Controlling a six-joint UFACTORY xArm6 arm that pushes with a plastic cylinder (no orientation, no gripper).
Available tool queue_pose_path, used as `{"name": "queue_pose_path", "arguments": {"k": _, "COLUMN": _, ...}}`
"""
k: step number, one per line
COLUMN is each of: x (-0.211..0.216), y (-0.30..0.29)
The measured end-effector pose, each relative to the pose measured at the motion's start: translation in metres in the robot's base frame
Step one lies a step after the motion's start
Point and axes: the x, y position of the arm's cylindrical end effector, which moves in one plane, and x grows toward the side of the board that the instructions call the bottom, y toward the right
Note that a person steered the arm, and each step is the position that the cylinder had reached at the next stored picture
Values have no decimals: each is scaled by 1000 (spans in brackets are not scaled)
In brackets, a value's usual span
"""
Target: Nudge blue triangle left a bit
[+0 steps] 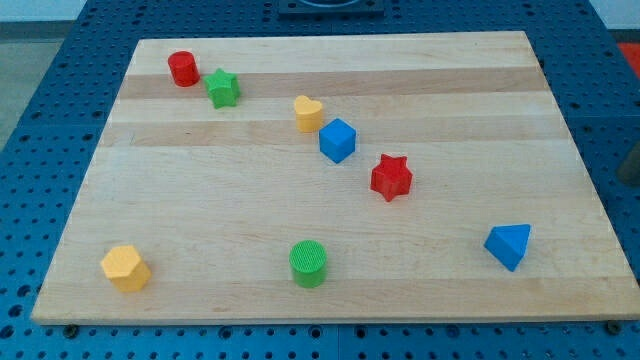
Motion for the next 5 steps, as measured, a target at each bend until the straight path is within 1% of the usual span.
{"name": "queue_pose_path", "arguments": {"k": 1, "x": 39, "y": -8}}
{"name": "queue_pose_path", "arguments": {"k": 3, "x": 45, "y": -68}}
{"name": "queue_pose_path", "arguments": {"k": 5, "x": 45, "y": -73}}
